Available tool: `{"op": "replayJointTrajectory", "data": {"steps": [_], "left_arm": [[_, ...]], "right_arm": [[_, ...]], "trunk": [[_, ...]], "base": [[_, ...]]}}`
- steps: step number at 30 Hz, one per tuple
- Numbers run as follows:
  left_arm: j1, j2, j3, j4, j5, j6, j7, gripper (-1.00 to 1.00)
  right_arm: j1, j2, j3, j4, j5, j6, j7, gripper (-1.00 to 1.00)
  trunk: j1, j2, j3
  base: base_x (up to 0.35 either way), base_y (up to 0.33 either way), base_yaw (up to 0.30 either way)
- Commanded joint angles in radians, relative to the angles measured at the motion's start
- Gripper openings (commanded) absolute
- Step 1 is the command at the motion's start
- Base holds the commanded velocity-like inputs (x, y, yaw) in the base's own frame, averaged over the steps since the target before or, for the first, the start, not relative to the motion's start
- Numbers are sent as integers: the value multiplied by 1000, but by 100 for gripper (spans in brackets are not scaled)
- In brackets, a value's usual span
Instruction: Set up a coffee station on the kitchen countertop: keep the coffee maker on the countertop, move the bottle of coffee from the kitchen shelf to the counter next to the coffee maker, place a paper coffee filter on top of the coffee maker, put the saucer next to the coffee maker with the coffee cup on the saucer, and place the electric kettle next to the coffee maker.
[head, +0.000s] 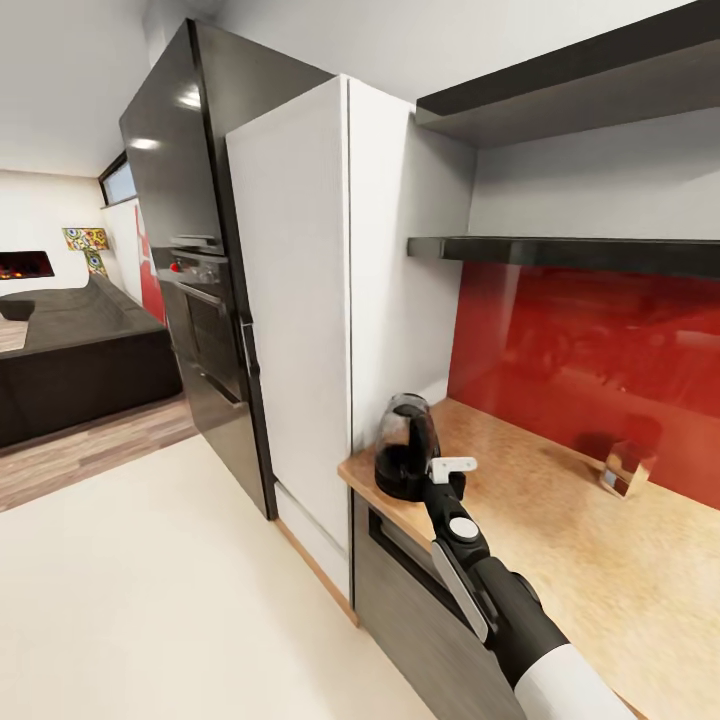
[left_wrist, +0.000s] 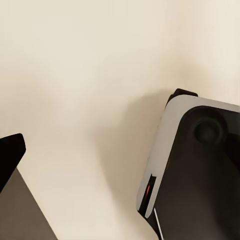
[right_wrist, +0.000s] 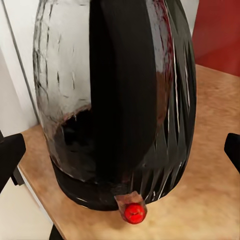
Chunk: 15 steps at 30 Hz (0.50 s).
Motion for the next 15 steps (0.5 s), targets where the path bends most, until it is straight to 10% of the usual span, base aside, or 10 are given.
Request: {"op": "replayJointTrajectory", "data": {"steps": [1,15], "left_arm": [[-1,0,-6,3,11,-3,-8,100],[-1,0,-5,3,11,-3,-8,100]], "right_arm": [[-1,-1,3,-1,-7,4,-8,100],[-1,-1,3,2,-5,4,-8,100]], "trunk": [[0,-1,-2],[0,-1,-2]], "base": [[0,0,0],[87,0,0]]}}
